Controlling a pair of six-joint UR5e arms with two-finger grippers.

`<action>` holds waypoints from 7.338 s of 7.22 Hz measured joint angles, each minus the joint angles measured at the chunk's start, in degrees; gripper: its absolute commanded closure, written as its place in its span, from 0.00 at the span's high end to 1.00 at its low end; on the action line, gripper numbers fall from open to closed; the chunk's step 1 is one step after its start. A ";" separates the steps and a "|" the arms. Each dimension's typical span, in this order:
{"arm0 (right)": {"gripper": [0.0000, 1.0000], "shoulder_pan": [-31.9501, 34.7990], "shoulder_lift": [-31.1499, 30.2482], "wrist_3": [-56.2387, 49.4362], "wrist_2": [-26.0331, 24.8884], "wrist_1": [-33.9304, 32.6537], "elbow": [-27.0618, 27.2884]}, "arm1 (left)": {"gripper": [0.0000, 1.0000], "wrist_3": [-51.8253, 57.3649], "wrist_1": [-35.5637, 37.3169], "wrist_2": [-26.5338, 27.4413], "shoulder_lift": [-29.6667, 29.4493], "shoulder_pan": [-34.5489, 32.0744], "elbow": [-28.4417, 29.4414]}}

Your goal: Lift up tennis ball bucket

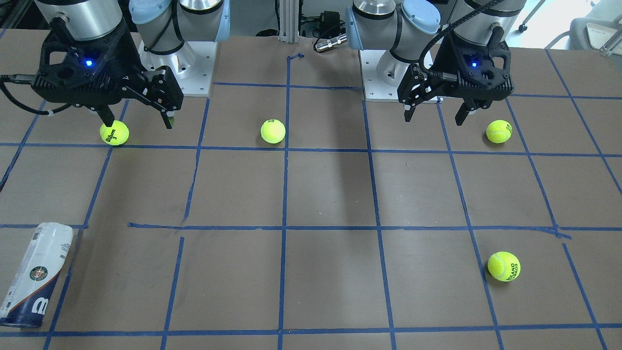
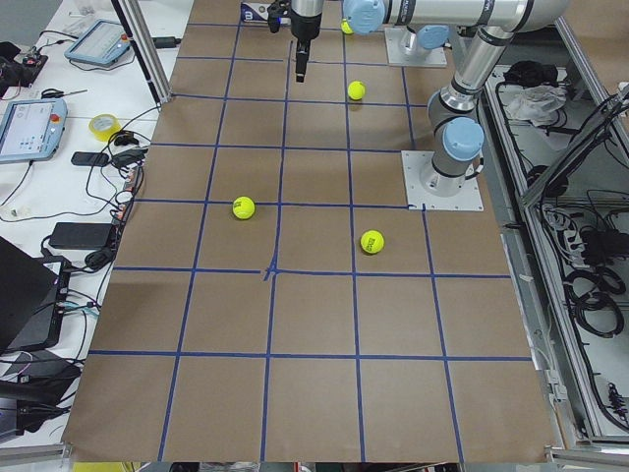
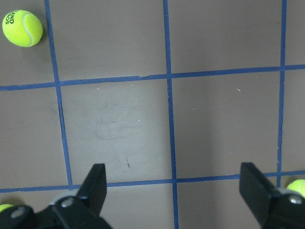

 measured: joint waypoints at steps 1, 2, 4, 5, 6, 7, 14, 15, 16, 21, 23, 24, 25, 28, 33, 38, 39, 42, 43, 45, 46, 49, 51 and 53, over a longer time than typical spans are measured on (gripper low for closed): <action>1.00 0.00 0.08 0.00 0.04 0.01 0.00 | 1.00 0.11 0.17 -0.03 0.10 0.00 -0.03; 1.00 0.00 0.10 0.00 0.06 0.07 0.00 | 1.00 0.15 0.28 -0.04 0.16 -0.01 -0.12; 1.00 -0.02 0.16 0.00 0.09 0.20 0.06 | 1.00 -0.03 0.61 -0.12 0.38 -0.01 -0.42; 1.00 -0.13 0.22 0.08 0.04 0.33 0.07 | 1.00 -0.43 0.78 -0.17 0.46 -0.05 -0.47; 1.00 -0.56 0.43 0.32 0.18 0.32 0.08 | 1.00 -0.46 0.90 -0.20 0.47 -0.04 -0.47; 1.00 -1.40 0.91 0.52 0.40 0.08 0.07 | 1.00 -0.22 0.97 -0.21 0.47 0.00 -0.47; 1.00 -18.31 17.38 -8.75 -1.58 -14.65 -0.32 | 1.00 -0.49 1.02 -0.15 0.69 -0.06 -0.51; 1.00 -20.01 21.74 -11.30 -1.78 -19.46 -0.54 | 1.00 -0.74 1.02 -0.19 0.69 -0.06 -0.51; 1.00 -21.34 25.06 -13.61 -2.17 -22.89 -0.92 | 1.00 -0.80 1.02 -0.20 0.72 -0.06 -0.51; 1.00 -23.55 33.00 -19.93 -3.70 -29.40 -1.14 | 1.00 -0.62 1.03 -0.18 0.74 0.00 -0.55; 1.00 -24.69 35.73 -21.89 -3.56 -30.35 -1.13 | 1.00 -0.83 1.14 0.06 0.42 -0.07 -0.47; 1.00 -25.08 36.43 -22.54 -3.33 -30.38 -1.02 | 1.00 -0.78 1.18 0.32 0.46 -0.18 -0.44; 0.99 -25.23 36.81 -22.80 -3.12 -30.34 -0.89 | 1.00 -0.75 1.08 0.51 0.68 -0.31 -0.37; 0.67 -25.26 37.12 -22.88 -2.81 -30.32 -0.80 | 1.00 -0.74 1.08 0.18 0.41 -0.01 0.06; 0.55 -24.78 35.89 -23.17 -2.08 -29.69 -1.24 | 1.00 -0.85 0.43 0.21 1.00 0.14 -0.50; 0.63 -15.58 28.85 -35.03 2.43 -26.87 -1.28 | 1.00 0.10 0.36 0.92 0.82 0.43 -0.49; 0.61 -12.95 28.82 -38.99 3.87 -27.08 -1.00 | 1.00 0.51 0.59 0.78 0.70 1.69 -0.46; 0.59 -3.31 29.02 -44.50 4.72 -28.01 -0.75 | 1.00 5.61 0.08 0.65 1.02 7.02 0.00; 0.59 0.65 29.12 -45.59 4.76 -29.38 -0.65 | 1.00 6.63 -0.14 0.64 1.06 7.55 -0.07; 0.60 8.34 29.67 -47.45 4.76 -32.60 -0.28 | 1.00 7.16 -0.33 0.85 1.16 7.85 -0.21; 0.60 11.95 30.07 -47.95 4.66 -34.21 -0.16 | 1.00 7.21 -0.38 0.93 1.15 8.18 -0.16; 0.61 19.79 31.29 -49.18 3.34 -36.64 -0.03 | 1.00 8.07 -1.03 0.87 1.14 11.31 0.19; 0.61 23.69 32.85 -49.95 2.42 -37.27 -0.01 | 1.00 9.41 -1.23 0.84 1.13 12.19 0.19; 0.62 26.61 34.16 -50.86 2.34 -37.99 -0.05 | 1.00 9.66 -1.25 0.84 1.13 12.35 0.18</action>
